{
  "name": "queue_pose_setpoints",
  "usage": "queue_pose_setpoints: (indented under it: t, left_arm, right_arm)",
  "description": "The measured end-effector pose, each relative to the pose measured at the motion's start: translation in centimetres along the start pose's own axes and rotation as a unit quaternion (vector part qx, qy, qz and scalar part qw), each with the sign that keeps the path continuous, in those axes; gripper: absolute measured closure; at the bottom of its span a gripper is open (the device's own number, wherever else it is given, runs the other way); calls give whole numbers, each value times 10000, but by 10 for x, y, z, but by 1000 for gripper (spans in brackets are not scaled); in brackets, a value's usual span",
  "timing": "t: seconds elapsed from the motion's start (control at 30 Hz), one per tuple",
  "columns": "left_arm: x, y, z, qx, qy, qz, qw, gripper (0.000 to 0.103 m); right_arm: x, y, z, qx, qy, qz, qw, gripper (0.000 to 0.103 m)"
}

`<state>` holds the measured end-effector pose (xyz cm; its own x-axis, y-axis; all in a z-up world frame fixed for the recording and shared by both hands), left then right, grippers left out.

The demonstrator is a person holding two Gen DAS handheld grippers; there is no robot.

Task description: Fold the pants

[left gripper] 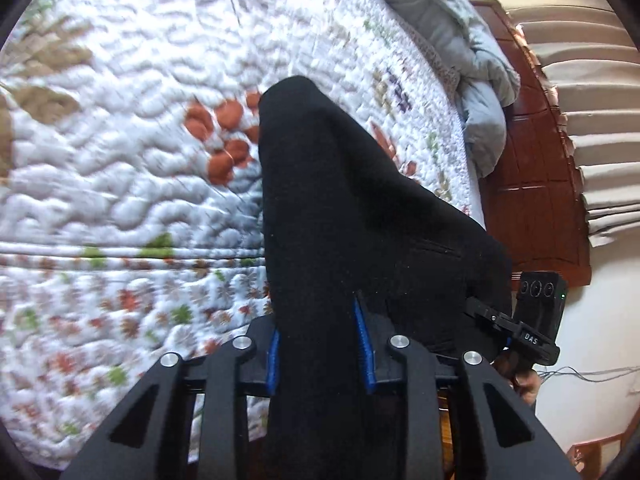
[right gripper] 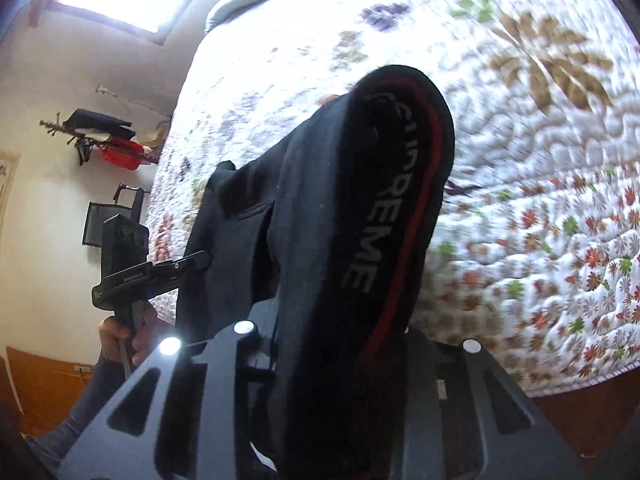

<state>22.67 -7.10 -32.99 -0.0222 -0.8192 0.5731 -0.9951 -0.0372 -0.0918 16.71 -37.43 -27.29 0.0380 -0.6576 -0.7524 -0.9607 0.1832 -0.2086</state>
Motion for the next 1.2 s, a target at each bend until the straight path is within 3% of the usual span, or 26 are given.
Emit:
queue_pose_setpoints:
  t: [0.3, 0.47, 0.67, 0.9, 1.07, 1.13, 1.2]
  left_arm:
    - [-38, -29, -104, 798, -138, -7, 9967, 73]
    - [-79, -74, -156, 1128, -483, -95, 9924, 73]
    - [-133, -144, -177, 1248, -818, -412, 9879, 73]
    - [-201, -206, -158, 1101, -996, -778, 9859, 73]
    - [-240, -222, -123, 873, -1036, -1012, 9856, 73]
    - [-248, -219, -111, 875, -863, -1090, 9864, 70]
    - [-254, -216, -107, 917, -610, -1193, 9867, 64]
  right_arm:
    - [-108, -40, 40, 38, -65, -787, 9969, 75]
    - [-163, -90, 99, -76, -104, -1061, 9943, 75]
    - [-195, -150, 174, -238, -149, -1188, 9925, 75]
    - [-185, -213, 274, -625, -56, -1135, 9916, 75]
    - [-151, -231, 326, -829, -31, -910, 9924, 74]
    - [-132, -233, 333, -823, -192, -685, 9941, 71]
    - [-118, -232, 335, -857, -419, -492, 9942, 56]
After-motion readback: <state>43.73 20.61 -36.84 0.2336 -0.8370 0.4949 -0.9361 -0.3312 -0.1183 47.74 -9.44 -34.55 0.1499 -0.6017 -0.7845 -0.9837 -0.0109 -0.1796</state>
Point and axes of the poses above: each gripper's, at about its wrist camera, not at the fingertips, and z roughly the way its jaws point, x to its right, y to its underside, the point moved 6 cm from there along z, roughly the way its jaws point, and after that the axes turned 10 degrees about -y, right-handed, at the moved point
